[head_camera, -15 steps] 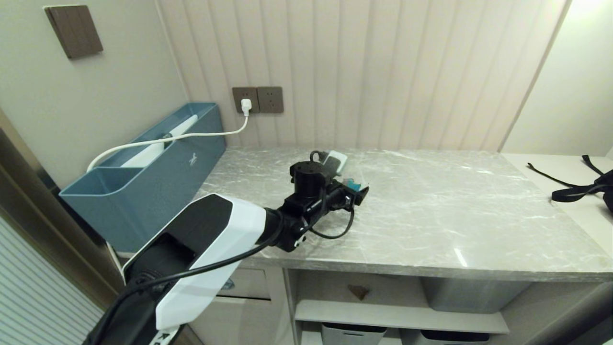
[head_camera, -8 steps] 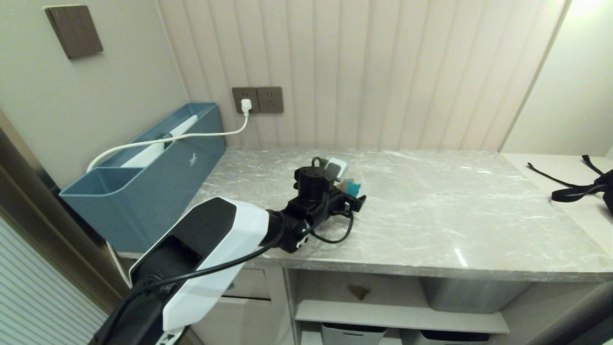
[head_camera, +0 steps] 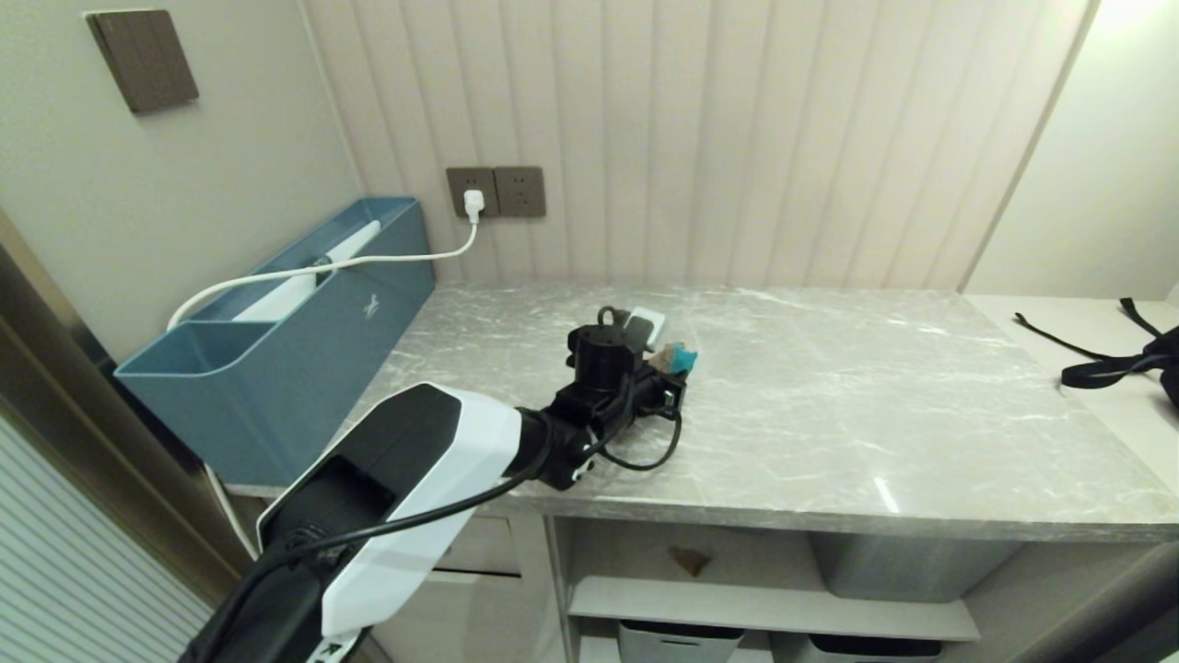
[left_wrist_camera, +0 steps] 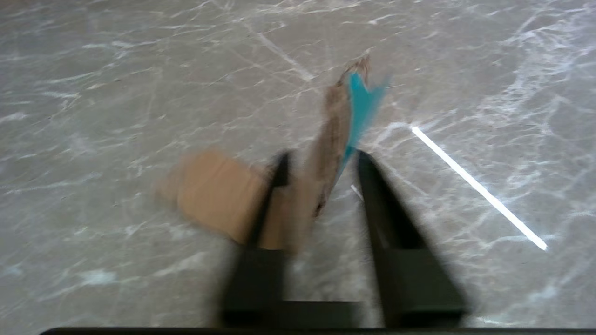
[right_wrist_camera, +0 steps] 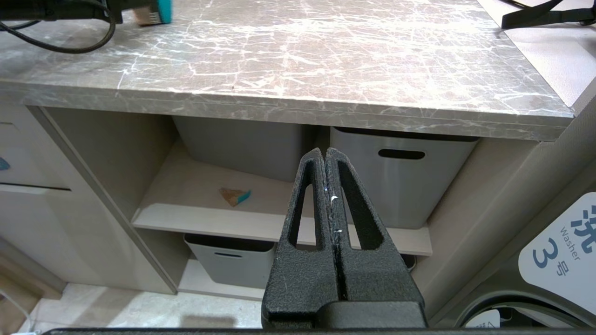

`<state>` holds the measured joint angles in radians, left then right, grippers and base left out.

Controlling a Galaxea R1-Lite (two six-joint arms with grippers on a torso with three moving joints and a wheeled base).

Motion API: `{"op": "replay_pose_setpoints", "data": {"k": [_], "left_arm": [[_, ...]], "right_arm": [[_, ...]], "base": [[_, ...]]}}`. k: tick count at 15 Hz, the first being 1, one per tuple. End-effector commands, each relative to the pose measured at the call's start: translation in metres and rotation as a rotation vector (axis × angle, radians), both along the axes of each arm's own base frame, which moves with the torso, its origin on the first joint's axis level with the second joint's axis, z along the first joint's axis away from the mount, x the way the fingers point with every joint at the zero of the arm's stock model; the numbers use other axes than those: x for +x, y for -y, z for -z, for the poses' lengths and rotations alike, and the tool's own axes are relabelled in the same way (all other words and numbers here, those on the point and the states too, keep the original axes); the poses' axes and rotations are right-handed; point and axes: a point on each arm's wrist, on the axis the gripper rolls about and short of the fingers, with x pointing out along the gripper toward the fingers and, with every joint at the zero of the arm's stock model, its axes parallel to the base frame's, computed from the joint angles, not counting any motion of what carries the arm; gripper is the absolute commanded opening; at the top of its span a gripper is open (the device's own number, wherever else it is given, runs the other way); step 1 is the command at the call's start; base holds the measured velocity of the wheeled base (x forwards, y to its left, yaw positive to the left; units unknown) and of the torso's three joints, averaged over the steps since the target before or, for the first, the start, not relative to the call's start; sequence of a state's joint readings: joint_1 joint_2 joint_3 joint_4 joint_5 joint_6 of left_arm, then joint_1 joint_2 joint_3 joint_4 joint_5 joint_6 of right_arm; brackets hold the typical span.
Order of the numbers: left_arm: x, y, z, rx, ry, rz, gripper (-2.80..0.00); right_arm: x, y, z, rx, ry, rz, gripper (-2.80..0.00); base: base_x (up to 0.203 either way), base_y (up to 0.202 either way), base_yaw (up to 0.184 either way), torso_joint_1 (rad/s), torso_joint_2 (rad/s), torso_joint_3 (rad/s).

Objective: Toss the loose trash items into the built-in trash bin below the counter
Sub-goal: Pick up the garbage, then put the garbage in the trash can

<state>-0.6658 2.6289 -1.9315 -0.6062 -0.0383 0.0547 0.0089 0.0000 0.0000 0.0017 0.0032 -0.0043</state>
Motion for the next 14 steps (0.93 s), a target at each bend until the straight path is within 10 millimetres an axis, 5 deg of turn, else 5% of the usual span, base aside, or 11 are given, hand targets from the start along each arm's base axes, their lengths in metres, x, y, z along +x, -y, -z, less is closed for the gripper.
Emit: {"op": "replay_pose_setpoints", "data": {"k": [1, 5, 9, 11, 14], "left_arm": [[-0.002, 0.001, -0.008, -0.012, 0.016, 0.002, -2.80], [-0.010, 0.009, -0.017, -0.042, 0.032, 0.017, -2.80], [-0.039, 0.030, -0.051, -0.208, -0.033, 0.007, -2.80], [-0.048, 0.021, -0.086, -0.312, -0.079, -0.060, -2.80], [-0.061, -0.023, -0.151, -0.380, -0.126, -0.155, -2.80]], "right_arm": [[0.000, 0.000, 0.000, 0.000, 0.002, 0.000, -2.80], [0.000, 0.000, 0.000, 0.000, 0.002, 0.000, -2.80], [0.000, 0.000, 0.000, 0.000, 0.002, -0.002, -2.80], [0.000, 0.000, 0.000, 0.000, 0.002, 0.000, -2.80], [0.000, 0.000, 0.000, 0.000, 0.002, -0.001, -2.80]], "base": [[0.000, 0.000, 0.000, 0.000, 0.00, 0.000], [0.000, 0.000, 0.000, 0.000, 0.00, 0.000], [0.000, 0.000, 0.000, 0.000, 0.00, 0.000], [0.000, 0.000, 0.000, 0.000, 0.00, 0.000], [0.000, 0.000, 0.000, 0.000, 0.00, 0.000]]}}
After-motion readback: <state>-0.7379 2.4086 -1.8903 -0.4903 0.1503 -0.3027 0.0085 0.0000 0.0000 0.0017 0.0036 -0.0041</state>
